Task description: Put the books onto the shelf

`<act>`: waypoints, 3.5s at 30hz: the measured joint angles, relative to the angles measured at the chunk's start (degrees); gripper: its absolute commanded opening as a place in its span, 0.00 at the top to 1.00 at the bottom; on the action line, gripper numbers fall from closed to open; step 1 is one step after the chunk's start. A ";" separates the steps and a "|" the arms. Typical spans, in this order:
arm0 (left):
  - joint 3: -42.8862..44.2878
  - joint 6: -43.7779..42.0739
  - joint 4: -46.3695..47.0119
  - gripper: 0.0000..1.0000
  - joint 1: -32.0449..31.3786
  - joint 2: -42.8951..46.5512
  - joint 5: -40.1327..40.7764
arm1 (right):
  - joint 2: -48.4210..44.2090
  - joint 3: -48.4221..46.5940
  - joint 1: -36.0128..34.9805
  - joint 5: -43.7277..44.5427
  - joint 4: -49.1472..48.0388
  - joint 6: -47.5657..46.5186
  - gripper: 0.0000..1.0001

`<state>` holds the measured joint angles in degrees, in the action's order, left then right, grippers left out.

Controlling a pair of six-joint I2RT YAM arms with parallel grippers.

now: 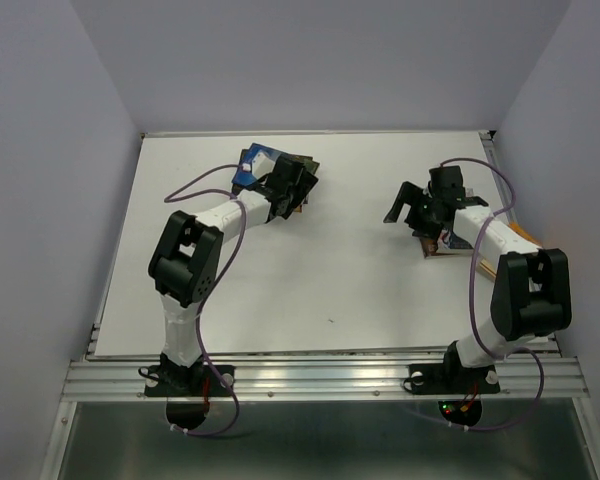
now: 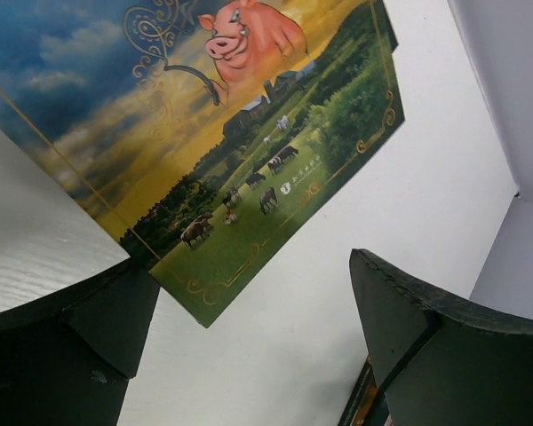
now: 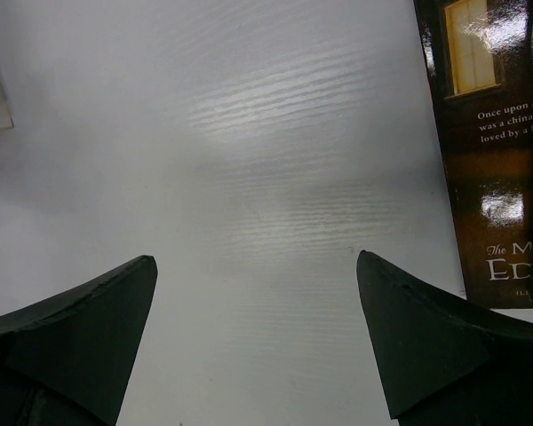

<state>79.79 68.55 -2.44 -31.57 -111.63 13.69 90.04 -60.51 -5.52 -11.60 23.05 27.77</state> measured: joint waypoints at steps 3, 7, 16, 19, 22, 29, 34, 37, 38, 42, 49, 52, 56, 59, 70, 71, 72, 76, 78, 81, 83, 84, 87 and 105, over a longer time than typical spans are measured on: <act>2.14 -1.42 0.07 0.02 0.00 -0.50 -1.07 | 0.00 0.33 0.00 -0.02 0.04 -0.15 0.00; 5.14 -3.17 0.17 0.02 -0.22 -1.99 -3.23 | 0.00 0.33 0.00 -0.02 -0.02 -0.17 0.00; 6.78 -5.03 -0.22 0.02 -0.24 -4.04 -5.09 | 0.02 0.35 0.00 0.26 -0.07 -0.13 0.00; 6.54 -6.14 -0.44 0.01 -0.24 -3.78 -5.09 | 0.00 0.35 0.00 1.03 -0.04 -0.09 0.00; 4.66 -8.09 -0.52 0.01 -0.24 -1.99 -5.14 | -0.04 0.35 0.09 2.62 -0.02 -0.11 0.00; -1.07 -19.12 2.73 0.01 -0.22 6.56 -11.13 | -0.66 -0.33 7.32 5.35 0.11 -0.13 0.00; -3.26 -26.08 7.15 0.01 -0.24 9.51 -18.29 | 4.96 -9.53 20.24 5.79 0.28 -3.37 0.00; -3.58 -28.70 7.41 0.01 -0.24 9.49 -21.20 | 10.75 -15.52 25.79 5.79 -0.90 -7.04 0.00; -3.63 -29.70 7.39 0.01 -0.26 9.49 -22.12 | 11.96 -16.74 26.69 5.51 -0.98 -7.96 0.00; -3.65 -32.65 7.41 0.01 -0.33 9.46 -24.92 | 18.78 -22.29 29.09 3.48 -1.05 -15.19 0.00; -3.65 -34.71 7.39 0.01 -0.66 8.72 -27.34 | 25.75 -26.08 28.68 -3.54 0.83 -26.10 0.03; -3.65 -34.97 7.37 0.01 -0.79 7.87 -28.11 | 27.21 -26.05 28.68 -8.11 2.14 -27.76 0.10; -3.58 -35.06 7.37 0.01 -1.11 6.67 -28.96 | 27.80 -25.03 28.65 -14.01 2.16 -27.78 0.31; -2.80 -35.04 7.43 0.01 -1.73 5.35 -29.79 | 27.23 -22.93 28.28 -16.57 0.42 -26.77 0.41; 4.66 -33.18 10.14 0.04 -4.76 -4.42 -35.67 | 20.24 -10.69 15.89 -16.44 -6.21 -14.56 0.52; 4.79 -33.07 10.51 0.04 -4.92 -5.03 -36.17 | 19.67 -9.49 14.84 -16.31 -6.88 -13.31 0.52; 4.79 -32.87 10.51 0.04 -5.09 -5.49 -36.41 | 18.91 -8.09 13.64 -16.22 -7.72 -11.45 0.52; 4.79 -32.06 10.54 0.04 -5.64 -6.75 -37.27 | 15.69 -1.97 10.38 -15.76 -10.71 -4.90 0.51; 4.76 -31.67 10.58 0.04 -5.84 -7.04 -37.27 | 14.82 -0.44 9.62 -15.47 -11.43 -2.89 0.51; 4.76 -30.93 11.74 0.04 -6.27 -8.17 -37.99 | 14.45 0.46 9.25 -15.41 -12.44 -1.42 0.51; 4.79 -30.42 12.63 0.04 -6.78 -9.64 -39.01 | 14.45 0.74 9.22 -15.43 -13.11 -0.66 0.51; 4.79 -30.14 12.85 0.04 -7.06 -10.60 -39.63 | 14.45 0.87 9.18 -15.50 -13.38 -0.48 0.52; 5.14 -29.55 13.86 0.04 -7.72 -12.61 -41.62 | 14.45 1.51 9.05 -15.96 -14.60 0.44 0.53; 6.38 -25.55 14.91 1.00 -8.83 -14.93 -46.27 | 14.51 4.20 9.09 -18.53 -19.52 3.43 0.47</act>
<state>86.17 43.00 12.47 -40.40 -126.56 -32.58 104.55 -56.31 3.57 -30.13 3.53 31.20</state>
